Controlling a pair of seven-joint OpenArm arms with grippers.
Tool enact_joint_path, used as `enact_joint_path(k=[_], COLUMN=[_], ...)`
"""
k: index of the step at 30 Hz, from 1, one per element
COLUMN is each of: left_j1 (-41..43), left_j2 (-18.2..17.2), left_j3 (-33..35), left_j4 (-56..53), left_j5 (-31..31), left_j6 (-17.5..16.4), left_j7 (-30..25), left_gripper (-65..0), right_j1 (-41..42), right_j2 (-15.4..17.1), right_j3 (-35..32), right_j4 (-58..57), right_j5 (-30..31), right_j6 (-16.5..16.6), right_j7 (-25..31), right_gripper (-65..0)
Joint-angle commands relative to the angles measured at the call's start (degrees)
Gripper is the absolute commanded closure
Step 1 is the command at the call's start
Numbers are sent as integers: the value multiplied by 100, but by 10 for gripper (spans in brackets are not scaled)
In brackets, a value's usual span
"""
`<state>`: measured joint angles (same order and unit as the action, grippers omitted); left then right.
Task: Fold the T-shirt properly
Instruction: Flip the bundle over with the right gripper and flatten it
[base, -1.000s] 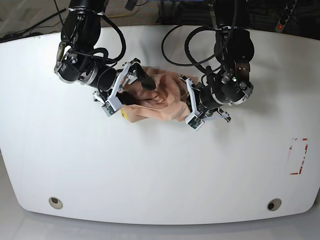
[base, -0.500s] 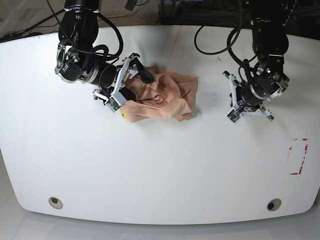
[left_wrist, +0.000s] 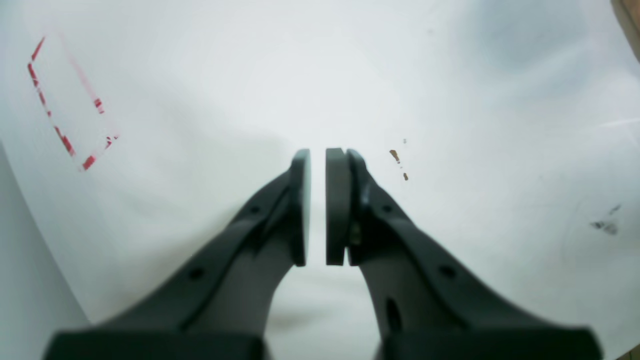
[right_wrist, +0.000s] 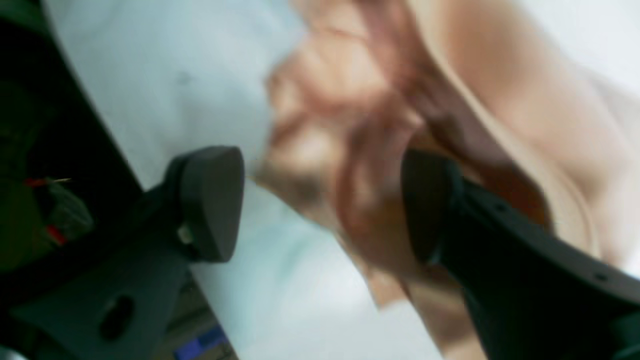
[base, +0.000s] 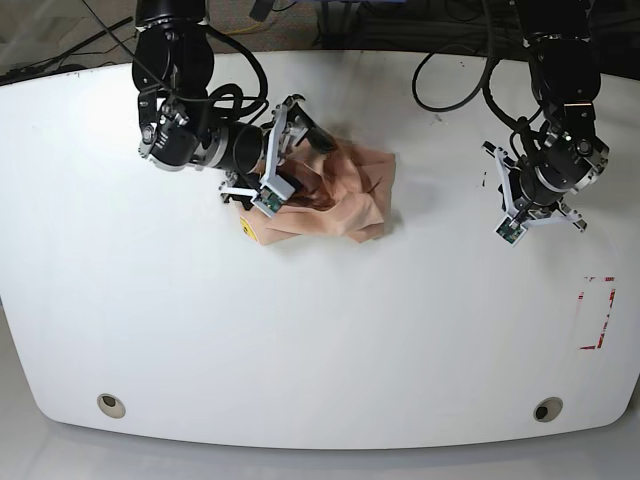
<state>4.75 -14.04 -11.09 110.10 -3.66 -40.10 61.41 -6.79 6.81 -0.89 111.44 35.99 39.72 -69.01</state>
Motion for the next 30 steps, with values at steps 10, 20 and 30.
enact_joint_path(k=[10, 20, 30], left_j1=[-67, -67, -31], left_j2=[-59, -59, -59], left_j3=[-29, -38, -38], left_j4=[106, 106, 106], left_j5=[-8, -8, 1], left_j6=[10, 10, 10], left_j7=[-79, -79, -79], left_gripper=[-31, -31, -31], right_j1=[191, 586, 1430], right_j2=[18, -404, -1028], right_j3=[-804, -1744, -2026], right_j4=[78, -1, -1539], right_j5=[-851, -966, -975], right_j6=[28, 28, 28], right_j7=[444, 453, 875], right_gripper=[-51, -21, -103])
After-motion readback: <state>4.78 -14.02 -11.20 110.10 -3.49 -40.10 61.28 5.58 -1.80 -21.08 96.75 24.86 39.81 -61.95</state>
